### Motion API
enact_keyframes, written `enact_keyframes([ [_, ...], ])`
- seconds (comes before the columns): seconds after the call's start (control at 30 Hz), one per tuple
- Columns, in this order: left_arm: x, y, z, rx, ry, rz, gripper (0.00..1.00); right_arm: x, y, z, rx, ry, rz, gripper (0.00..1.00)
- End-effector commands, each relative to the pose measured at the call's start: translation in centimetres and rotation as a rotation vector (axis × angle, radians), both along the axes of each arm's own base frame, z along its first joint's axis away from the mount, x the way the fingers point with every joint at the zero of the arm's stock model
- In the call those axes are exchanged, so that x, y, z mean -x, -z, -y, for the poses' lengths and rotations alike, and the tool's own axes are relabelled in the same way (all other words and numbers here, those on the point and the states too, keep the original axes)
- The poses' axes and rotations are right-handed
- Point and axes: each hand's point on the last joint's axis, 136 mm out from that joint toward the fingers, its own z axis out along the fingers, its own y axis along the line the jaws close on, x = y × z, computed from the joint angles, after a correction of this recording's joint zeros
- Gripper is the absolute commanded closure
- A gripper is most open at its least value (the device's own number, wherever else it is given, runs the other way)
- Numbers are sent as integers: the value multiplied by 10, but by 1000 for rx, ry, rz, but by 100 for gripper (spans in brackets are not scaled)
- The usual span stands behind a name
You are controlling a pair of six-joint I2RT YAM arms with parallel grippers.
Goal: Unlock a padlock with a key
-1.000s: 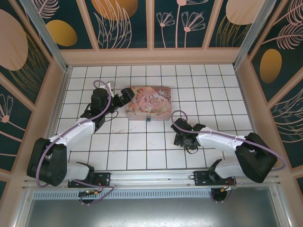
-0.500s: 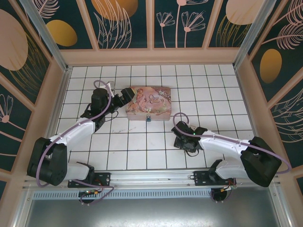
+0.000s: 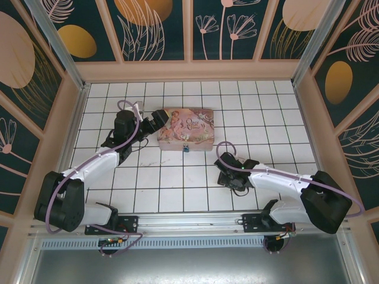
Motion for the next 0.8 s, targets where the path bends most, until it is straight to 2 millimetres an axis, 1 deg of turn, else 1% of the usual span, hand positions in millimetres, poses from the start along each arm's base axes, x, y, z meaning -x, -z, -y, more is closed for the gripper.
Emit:
enact_keyframes([
  [0.0, 1, 0, 6, 23, 22, 10, 1, 11, 1, 17, 94, -18, -39, 44],
  [0.2, 0, 1, 6, 25, 24, 8, 1, 13, 2, 18, 116, -38, -49, 46],
  [0.43, -1, 0, 7, 26, 24, 10, 1, 17, 9, 14, 139, -73, -68, 56],
  [0.47, -1, -1, 7, 29, 25, 9, 1, 18, 10, 13, 143, -77, -74, 56],
  [0.67, 0, 0, 7, 29, 24, 8, 1, 23, 19, 10, 126, -82, -89, 70],
  [0.77, 0, 2, 6, 28, 22, 3, 1, 26, 24, 9, 103, -77, -93, 75],
])
